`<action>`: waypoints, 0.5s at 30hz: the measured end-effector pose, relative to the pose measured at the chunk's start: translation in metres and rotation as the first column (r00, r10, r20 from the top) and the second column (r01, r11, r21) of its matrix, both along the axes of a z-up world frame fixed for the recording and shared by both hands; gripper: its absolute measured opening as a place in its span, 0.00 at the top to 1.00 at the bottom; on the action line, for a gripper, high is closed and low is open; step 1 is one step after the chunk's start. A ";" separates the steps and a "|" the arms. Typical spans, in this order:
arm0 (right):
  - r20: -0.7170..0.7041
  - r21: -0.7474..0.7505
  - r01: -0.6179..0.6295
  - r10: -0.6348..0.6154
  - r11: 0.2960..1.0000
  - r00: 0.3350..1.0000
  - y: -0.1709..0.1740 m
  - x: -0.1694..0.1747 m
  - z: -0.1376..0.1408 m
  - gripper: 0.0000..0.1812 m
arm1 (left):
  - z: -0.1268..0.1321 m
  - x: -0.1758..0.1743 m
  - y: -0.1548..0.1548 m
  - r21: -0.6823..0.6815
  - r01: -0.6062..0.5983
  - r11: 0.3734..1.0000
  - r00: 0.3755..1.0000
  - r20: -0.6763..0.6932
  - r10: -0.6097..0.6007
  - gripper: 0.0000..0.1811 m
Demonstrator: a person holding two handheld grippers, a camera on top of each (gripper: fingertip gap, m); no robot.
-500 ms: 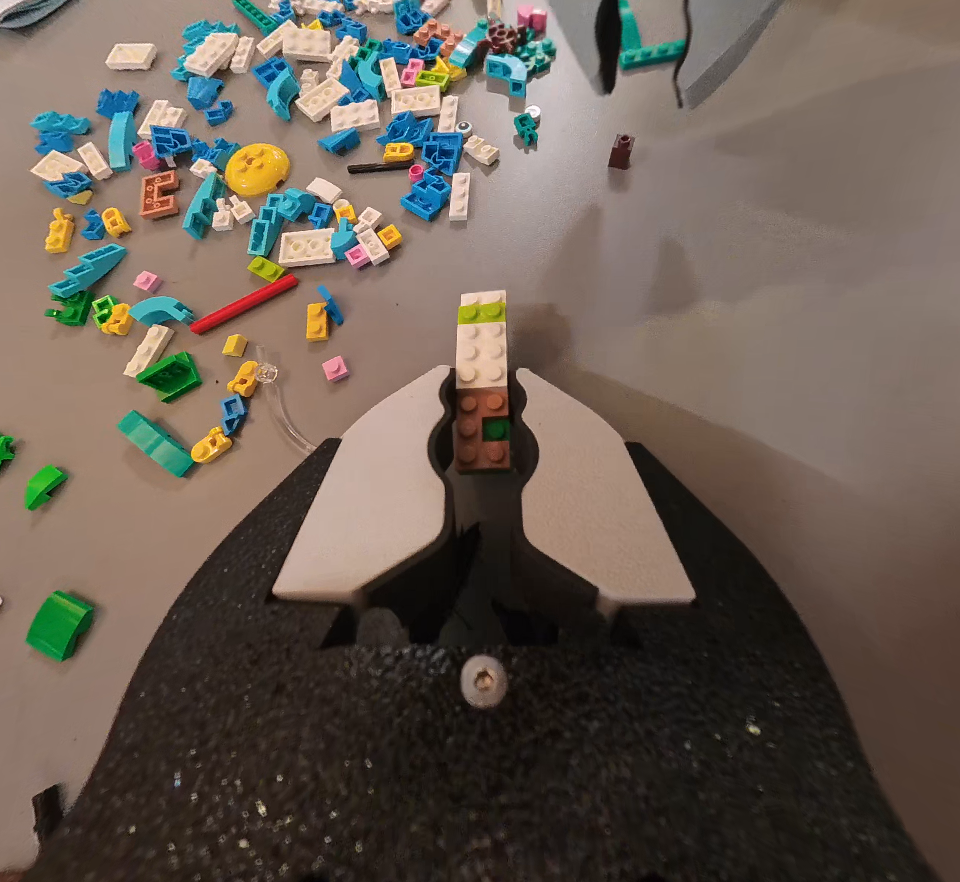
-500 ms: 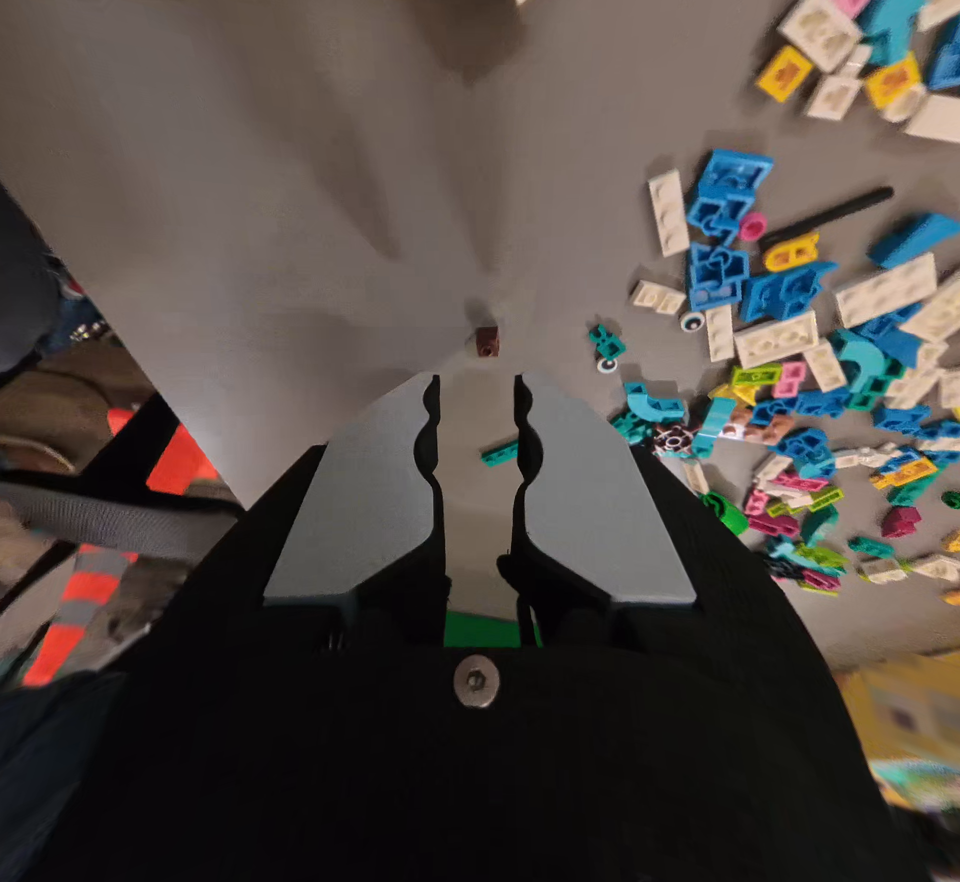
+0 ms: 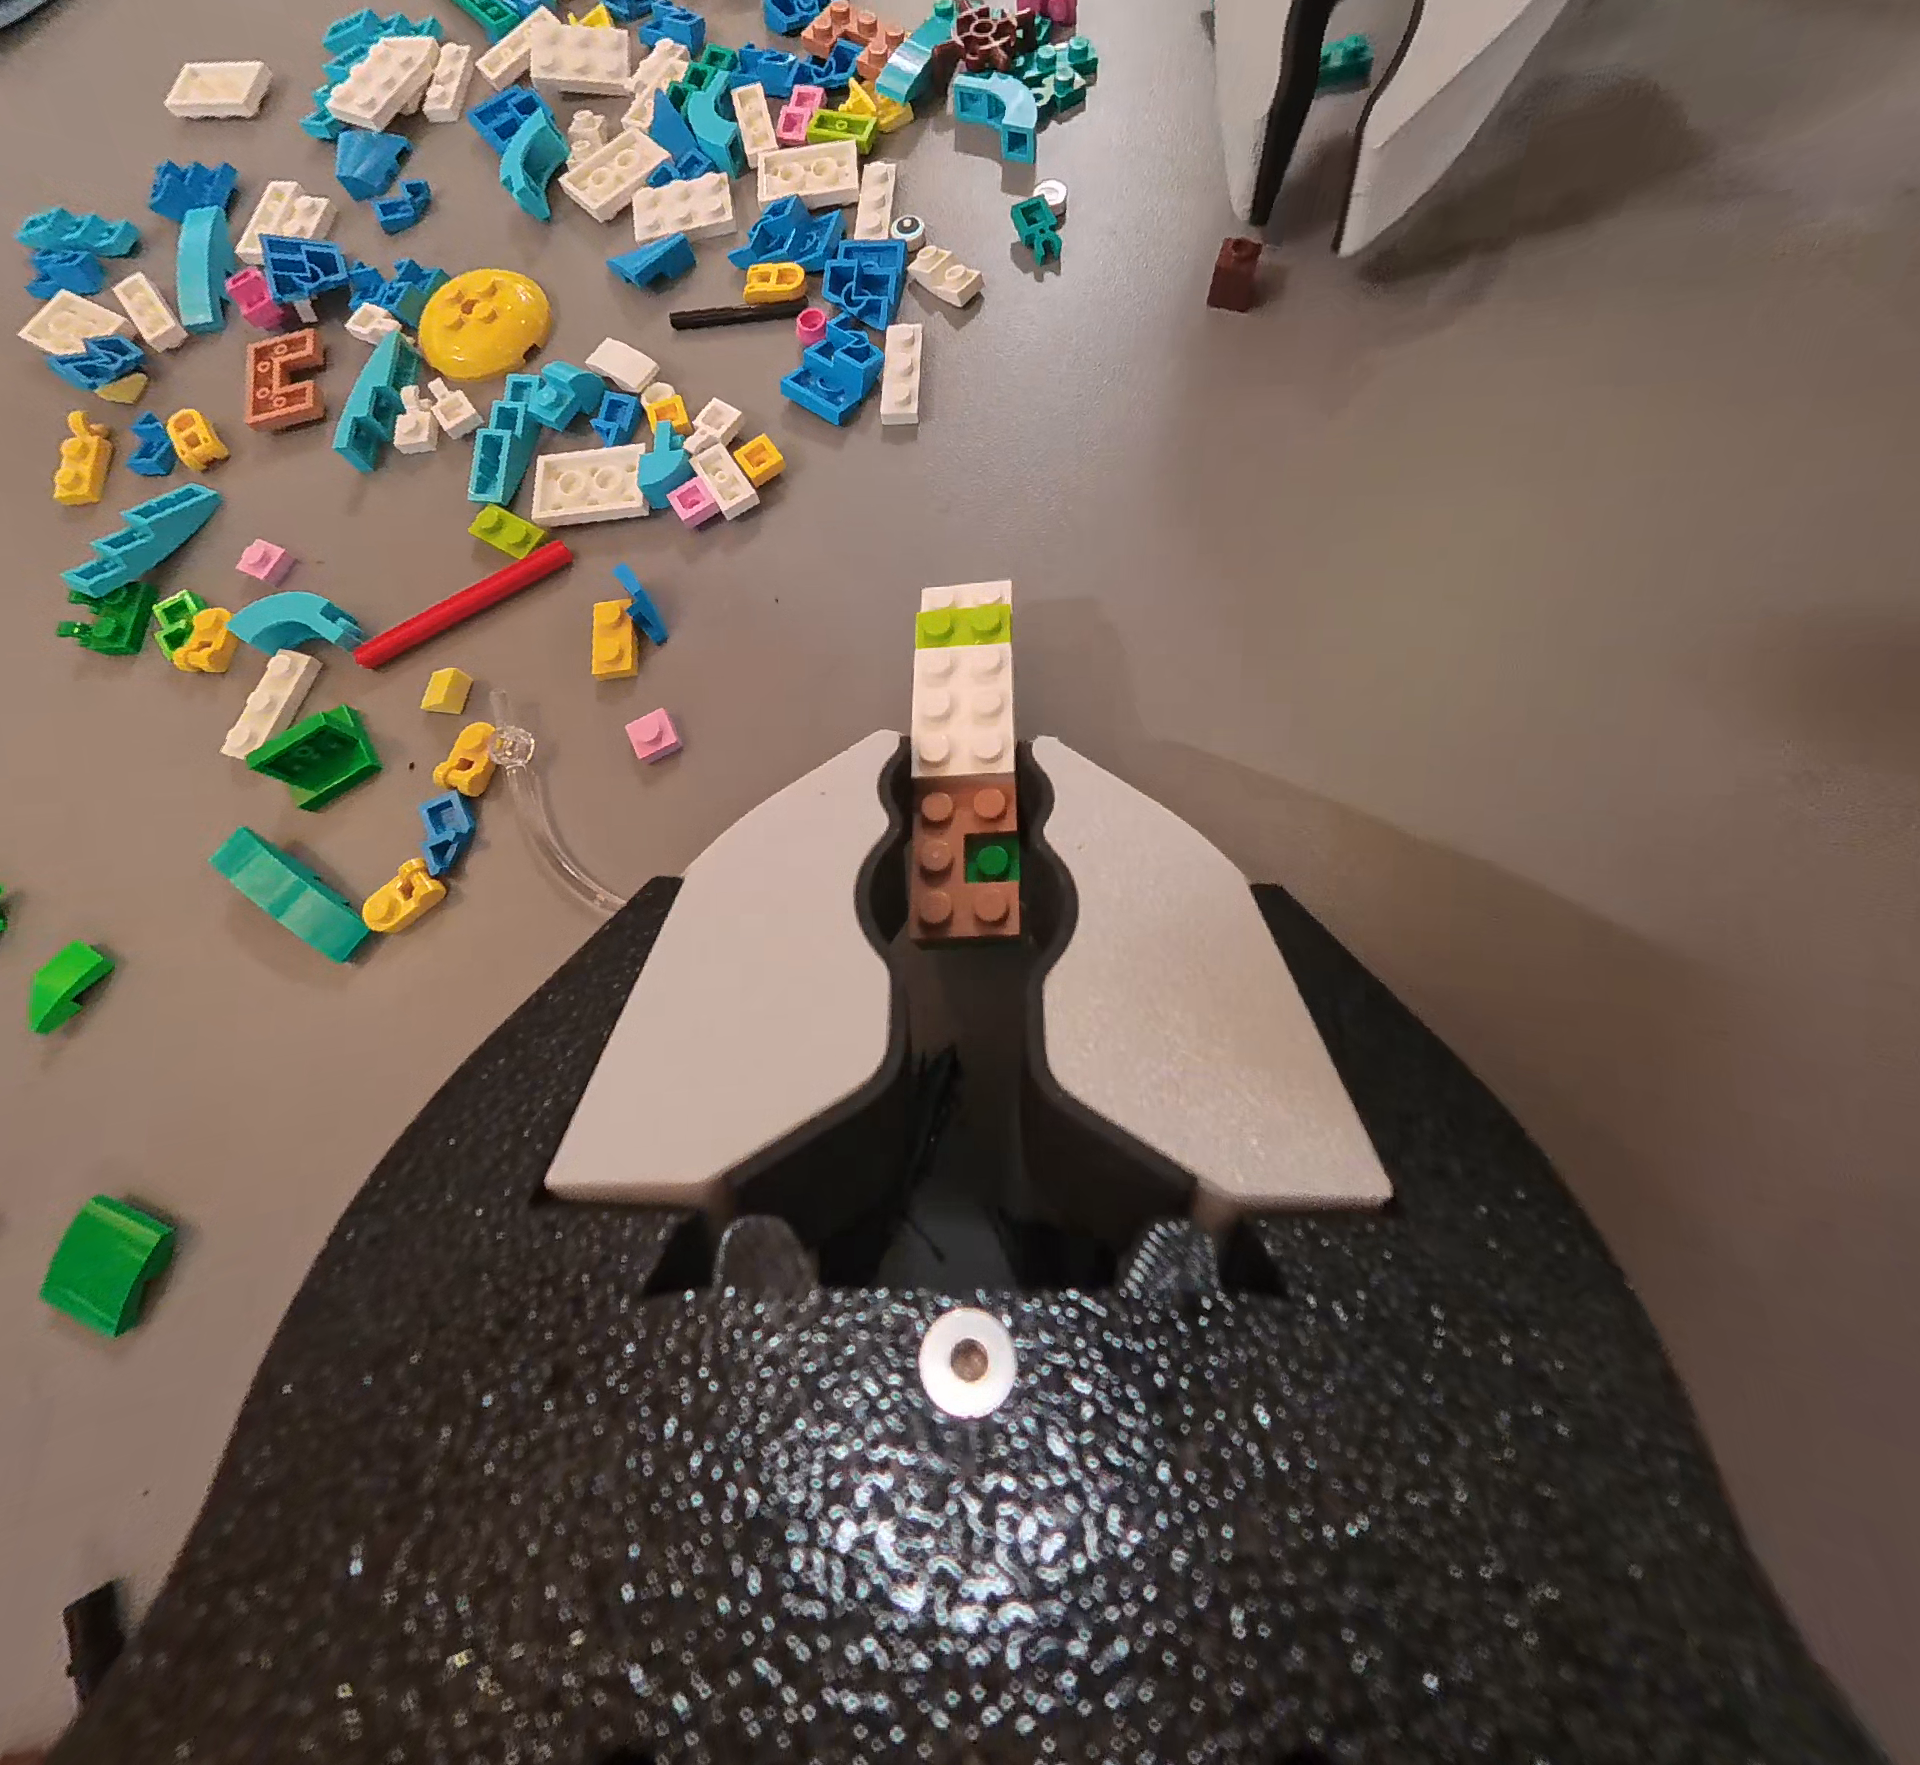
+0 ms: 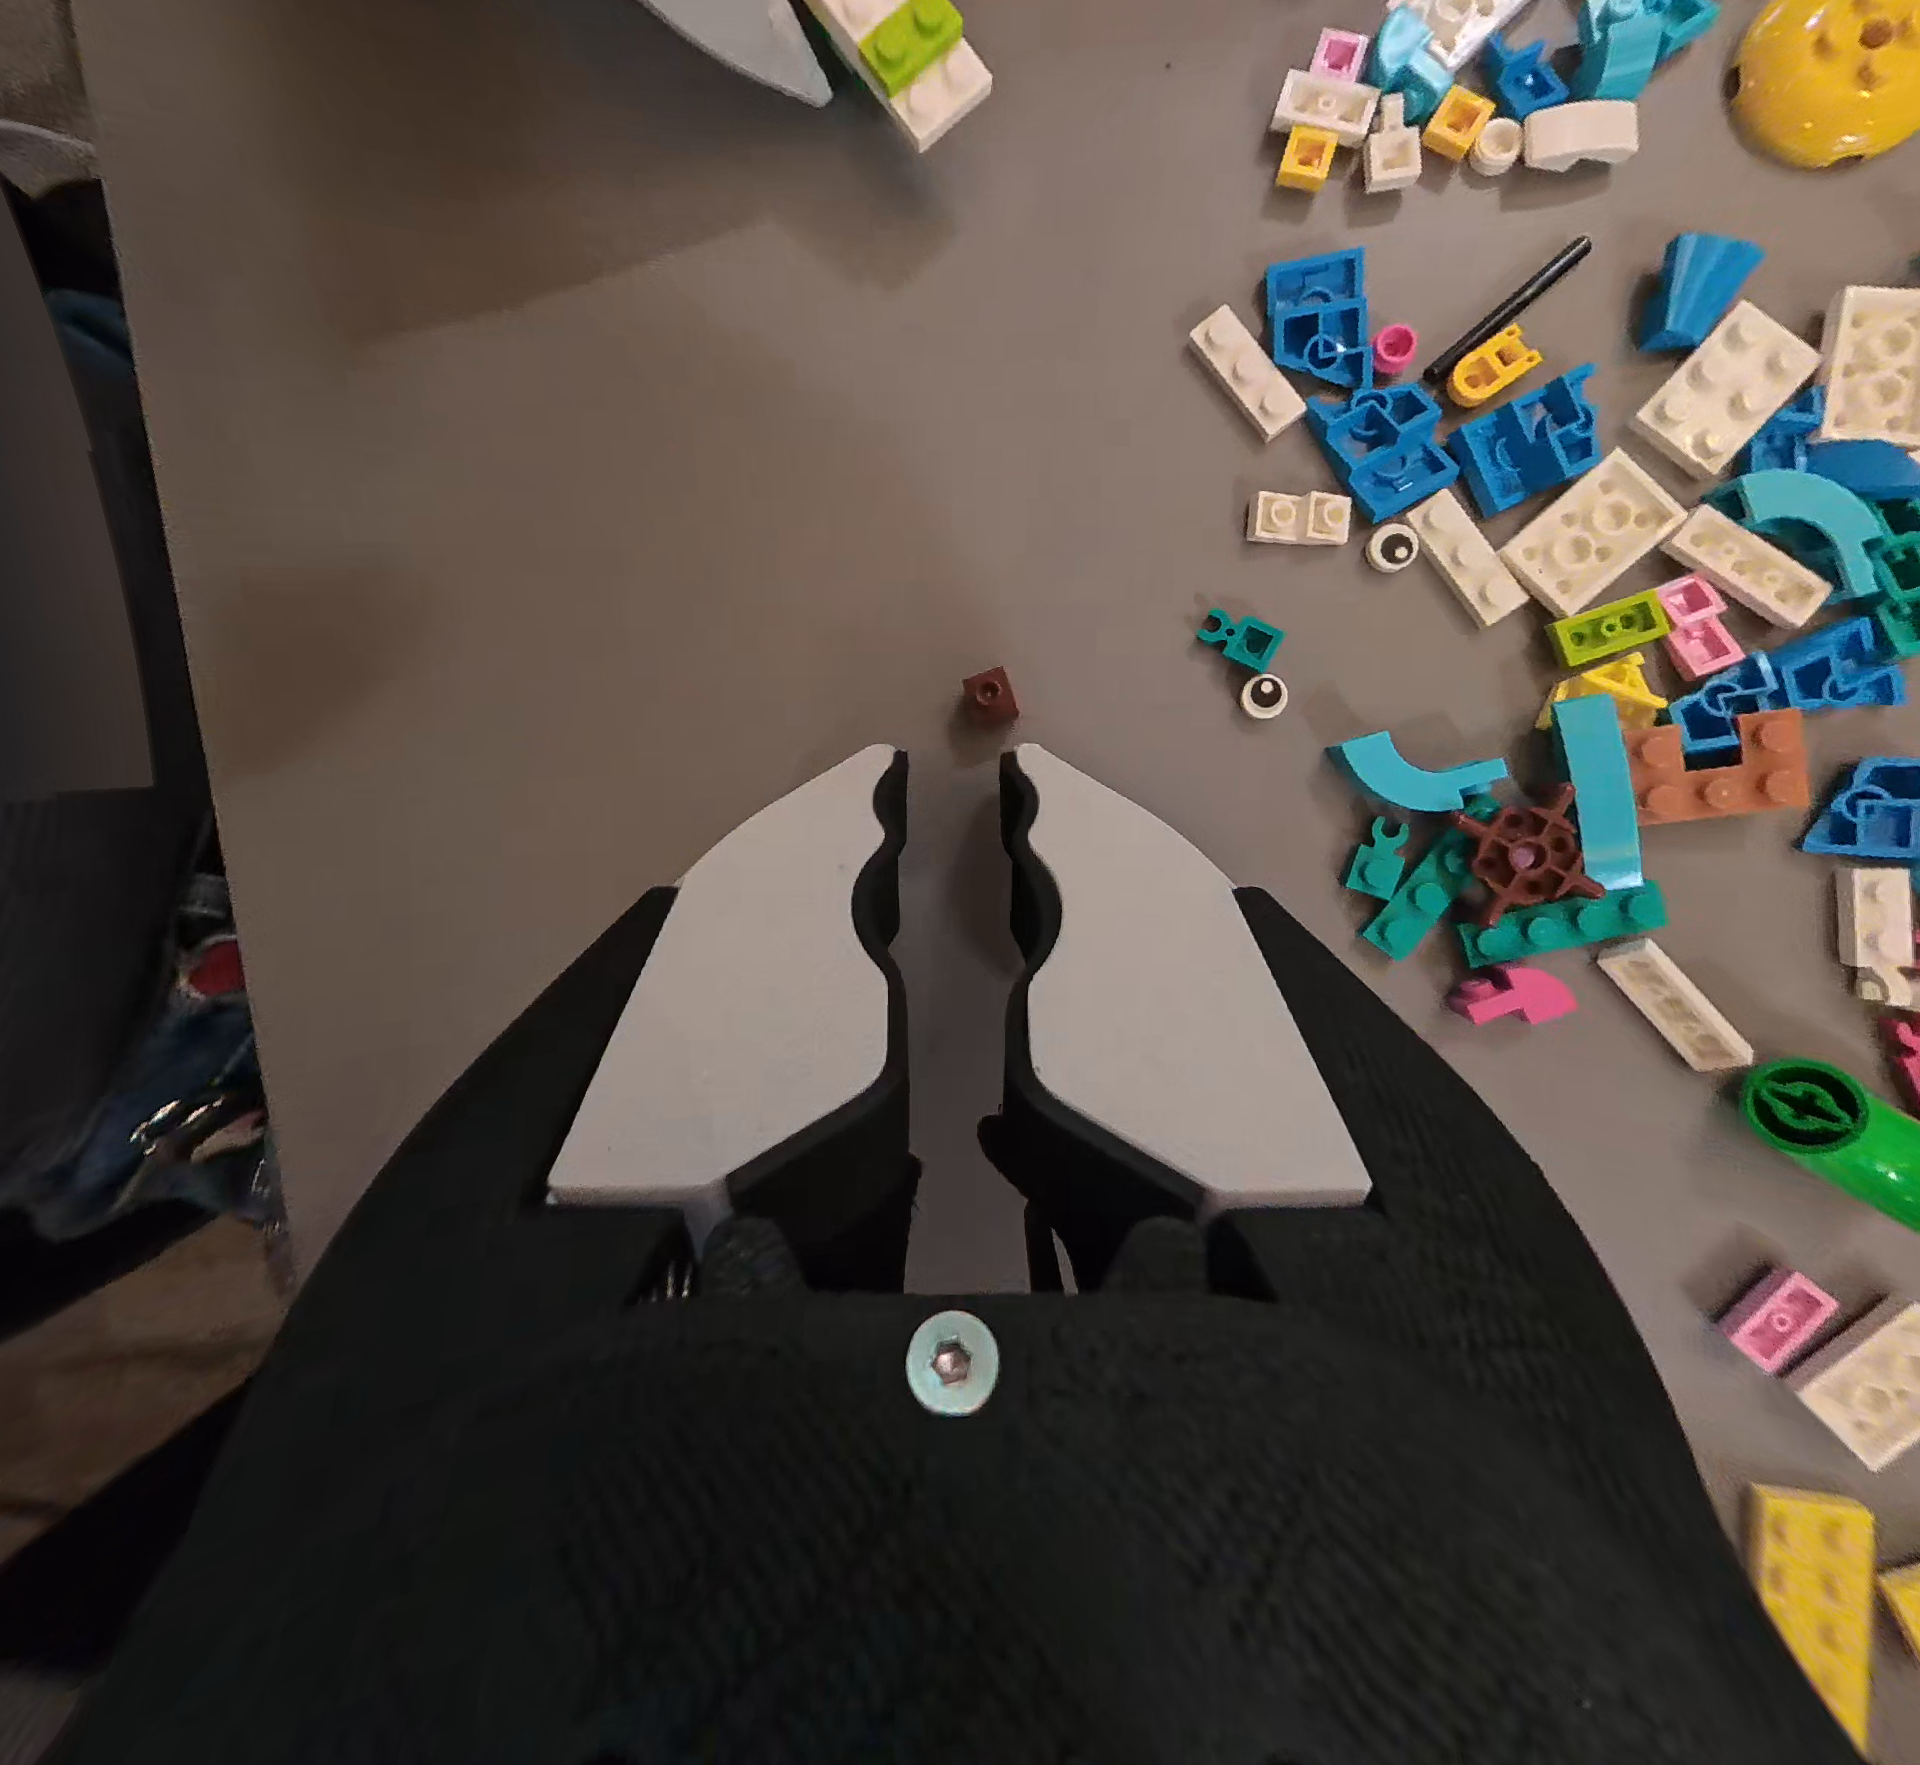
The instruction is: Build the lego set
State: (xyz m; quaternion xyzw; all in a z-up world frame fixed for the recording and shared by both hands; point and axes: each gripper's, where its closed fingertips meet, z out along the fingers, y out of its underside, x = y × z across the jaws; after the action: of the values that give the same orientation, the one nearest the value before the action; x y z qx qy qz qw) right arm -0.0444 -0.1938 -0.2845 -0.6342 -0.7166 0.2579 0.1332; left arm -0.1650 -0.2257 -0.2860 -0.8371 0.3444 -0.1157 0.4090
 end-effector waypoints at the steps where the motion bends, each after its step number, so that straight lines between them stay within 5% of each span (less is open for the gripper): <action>1: -0.011 -0.007 0.005 -0.005 1.000 1.000 0.000 0.000 -0.001 0.91 | 0.000 0.000 0.000 -0.001 0.001 1.000 1.000 -0.002 -0.001 0.90; 6: -0.069 -0.091 -0.036 0.030 0.995 0.997 -0.014 -0.005 0.000 0.91 | -0.001 0.000 0.000 -0.001 0.005 1.000 1.000 -0.008 -0.005 0.90; 10: -0.109 -0.002 -0.078 0.078 0.997 0.991 -0.001 0.000 0.007 0.92 | -0.002 0.003 -0.003 -0.005 0.031 1.000 0.999 -0.015 -0.031 0.90; 15: -0.162 0.145 -0.349 0.370 0.926 0.915 -0.002 -0.003 0.015 0.92 | -0.001 0.009 -0.009 -0.020 0.092 0.996 0.996 0.006 -0.092 0.90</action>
State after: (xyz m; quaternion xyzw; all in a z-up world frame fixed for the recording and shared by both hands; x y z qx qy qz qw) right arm -0.0469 -0.1956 -0.2698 -0.4558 -0.8189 0.2953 0.1857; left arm -0.1557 -0.2349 -0.2875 -0.8241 0.3804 -0.1401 0.3956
